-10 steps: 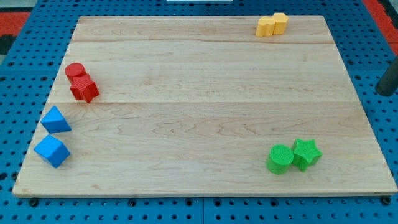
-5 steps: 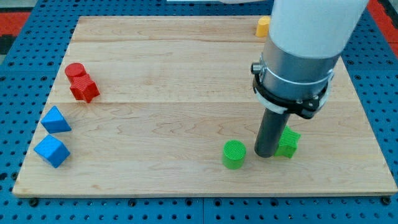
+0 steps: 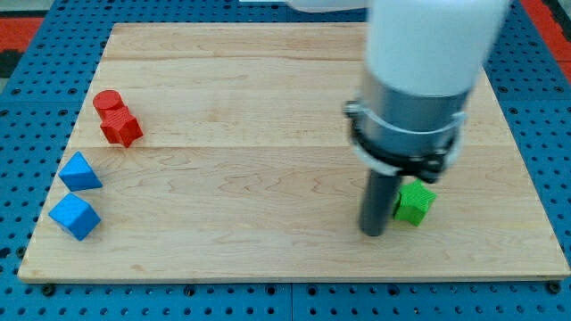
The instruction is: Drag the green circle towards center
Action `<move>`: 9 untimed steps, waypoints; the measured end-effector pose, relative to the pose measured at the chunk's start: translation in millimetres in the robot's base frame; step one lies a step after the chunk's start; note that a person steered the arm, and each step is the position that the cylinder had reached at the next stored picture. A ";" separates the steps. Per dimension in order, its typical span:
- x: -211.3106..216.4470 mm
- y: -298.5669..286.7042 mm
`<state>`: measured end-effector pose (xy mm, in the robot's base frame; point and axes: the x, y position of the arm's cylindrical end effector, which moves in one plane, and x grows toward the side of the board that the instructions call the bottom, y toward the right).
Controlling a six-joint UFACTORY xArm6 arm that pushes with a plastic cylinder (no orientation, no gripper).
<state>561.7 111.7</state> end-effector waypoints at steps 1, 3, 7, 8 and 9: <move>8.2 27.6; 5.6 67.5; -82.0 -93.2; -93.3 -93.2; -137.3 -93.2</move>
